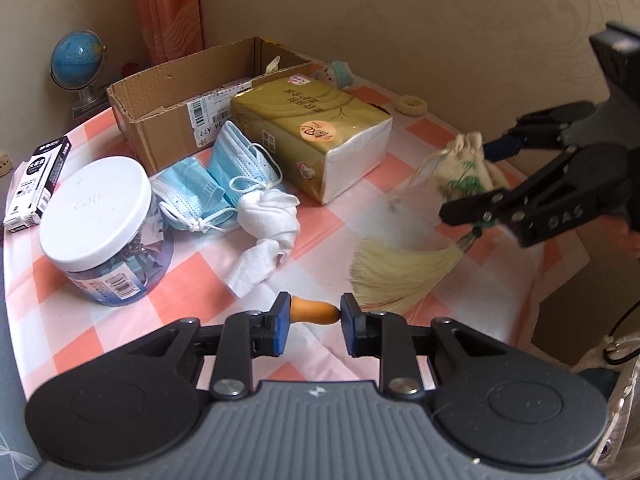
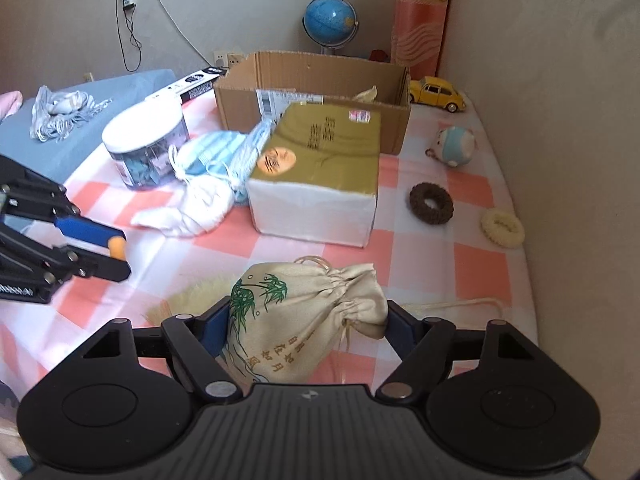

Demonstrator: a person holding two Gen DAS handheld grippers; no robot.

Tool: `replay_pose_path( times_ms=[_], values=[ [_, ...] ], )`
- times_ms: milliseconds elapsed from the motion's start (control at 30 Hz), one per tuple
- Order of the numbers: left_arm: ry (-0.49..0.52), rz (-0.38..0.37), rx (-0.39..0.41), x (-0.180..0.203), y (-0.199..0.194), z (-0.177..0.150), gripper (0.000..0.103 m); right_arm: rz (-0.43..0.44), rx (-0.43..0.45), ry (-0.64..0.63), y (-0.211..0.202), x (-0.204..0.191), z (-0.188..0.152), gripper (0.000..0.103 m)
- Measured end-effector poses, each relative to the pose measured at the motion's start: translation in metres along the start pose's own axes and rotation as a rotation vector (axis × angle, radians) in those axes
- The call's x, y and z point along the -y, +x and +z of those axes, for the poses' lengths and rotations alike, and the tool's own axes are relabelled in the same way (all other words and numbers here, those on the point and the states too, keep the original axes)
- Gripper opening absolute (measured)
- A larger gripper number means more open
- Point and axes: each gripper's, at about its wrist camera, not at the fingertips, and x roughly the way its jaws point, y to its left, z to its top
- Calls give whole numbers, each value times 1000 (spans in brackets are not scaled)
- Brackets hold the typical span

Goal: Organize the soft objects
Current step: 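Carry the cream pouch into the cardboard box and open the right gripper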

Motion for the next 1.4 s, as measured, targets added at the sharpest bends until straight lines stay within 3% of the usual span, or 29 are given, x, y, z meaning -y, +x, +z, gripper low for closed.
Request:
replay_pose_path(
  times_ms=[333,633,1100,1400],
  values=[
    [-23,20,11,-9,-20,16,25,7,12,66,-29,4,56,81],
    [-37,61,57,-17,-35,19,25,28,51,139,-32,17,135,81],
    [-114,80,63,-41,-32,9,25,62,69,220,19,8,267,81],
    [-154,93,41,-57,-22,4,25,63,5,350,90,10,289,81]
  ],
)
